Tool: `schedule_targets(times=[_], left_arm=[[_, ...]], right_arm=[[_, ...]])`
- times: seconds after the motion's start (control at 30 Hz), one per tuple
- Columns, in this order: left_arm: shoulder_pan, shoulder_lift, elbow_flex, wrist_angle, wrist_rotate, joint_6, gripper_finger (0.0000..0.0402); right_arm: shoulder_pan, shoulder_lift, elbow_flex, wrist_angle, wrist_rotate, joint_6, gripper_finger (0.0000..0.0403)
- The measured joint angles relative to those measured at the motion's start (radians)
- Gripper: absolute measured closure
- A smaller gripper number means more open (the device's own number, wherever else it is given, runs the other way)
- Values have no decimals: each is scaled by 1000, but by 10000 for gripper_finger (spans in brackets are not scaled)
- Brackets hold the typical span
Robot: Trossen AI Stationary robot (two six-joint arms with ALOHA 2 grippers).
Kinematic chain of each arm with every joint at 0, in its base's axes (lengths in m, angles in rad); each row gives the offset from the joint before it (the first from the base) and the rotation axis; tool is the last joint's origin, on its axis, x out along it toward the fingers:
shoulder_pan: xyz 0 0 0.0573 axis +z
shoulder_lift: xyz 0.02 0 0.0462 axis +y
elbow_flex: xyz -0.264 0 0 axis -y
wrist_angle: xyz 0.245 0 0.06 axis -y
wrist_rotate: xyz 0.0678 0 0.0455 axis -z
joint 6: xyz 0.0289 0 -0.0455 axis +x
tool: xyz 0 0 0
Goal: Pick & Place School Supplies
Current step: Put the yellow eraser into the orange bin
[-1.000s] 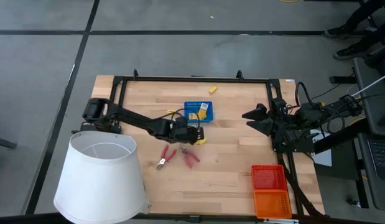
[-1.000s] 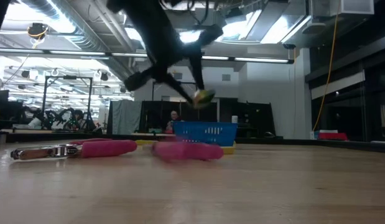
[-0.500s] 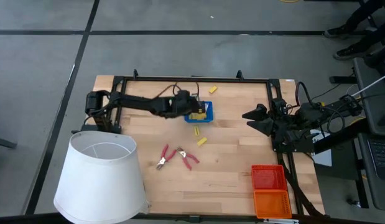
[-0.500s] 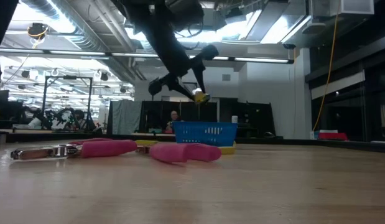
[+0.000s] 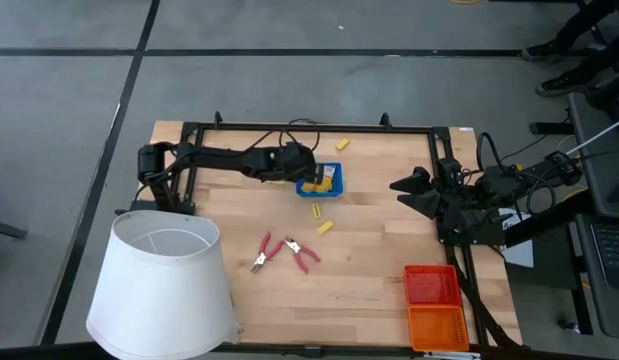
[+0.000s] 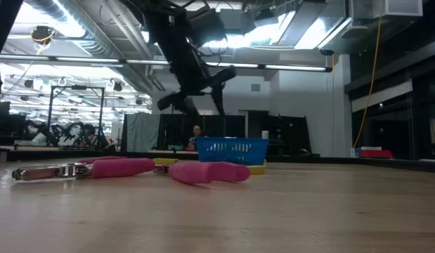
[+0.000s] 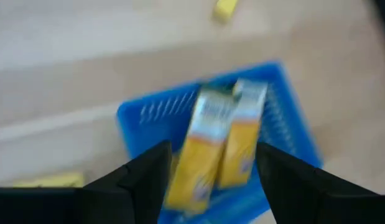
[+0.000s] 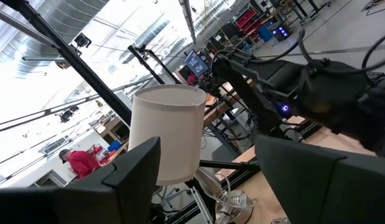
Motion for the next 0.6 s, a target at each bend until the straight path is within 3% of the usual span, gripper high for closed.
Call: schedule_targets(times=[0.13, 0.2, 0.3, 0.47, 0.53, 0.6], left_arm=[[-51, 0, 0, -127, 188, 88, 173], [-101, -1, 0, -196, 220, 98, 174], [-182, -3, 0, -296, 163, 95, 174], [-275, -12, 1, -483, -30, 154, 175], [-277, -18, 0, -541, -74, 301, 175], [-254, -36, 0, -512, -17, 590, 175]], right_arm=[[0, 1, 0, 0, 0, 1, 135], [0, 3, 0, -2, 10, 1, 135], [0, 2, 0, 0, 27, 1, 135], [0, 3, 0, 4, 34, 5, 135], [0, 4, 0, 4, 35, 8, 135], [0, 4, 0, 4, 35, 12, 135]])
